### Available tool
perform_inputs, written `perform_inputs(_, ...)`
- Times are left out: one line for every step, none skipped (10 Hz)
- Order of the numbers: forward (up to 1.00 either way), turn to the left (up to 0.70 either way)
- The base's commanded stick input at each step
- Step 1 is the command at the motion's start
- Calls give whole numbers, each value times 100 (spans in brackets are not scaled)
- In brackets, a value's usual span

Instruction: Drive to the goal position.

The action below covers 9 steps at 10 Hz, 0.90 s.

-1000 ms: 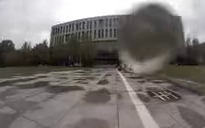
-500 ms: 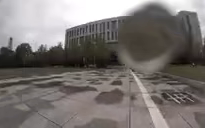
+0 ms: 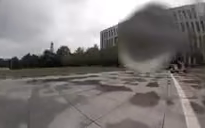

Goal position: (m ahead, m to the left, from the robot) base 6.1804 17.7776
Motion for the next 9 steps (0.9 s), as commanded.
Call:
perform_inputs(0, 70)
perform_inputs(0, 70)
perform_inputs(0, 70)
perform_inputs(0, 70)
perform_inputs(0, 70)
perform_inputs(0, 70)
perform_inputs(0, 70)
perform_inputs(0, 70)
perform_inputs(0, 70)
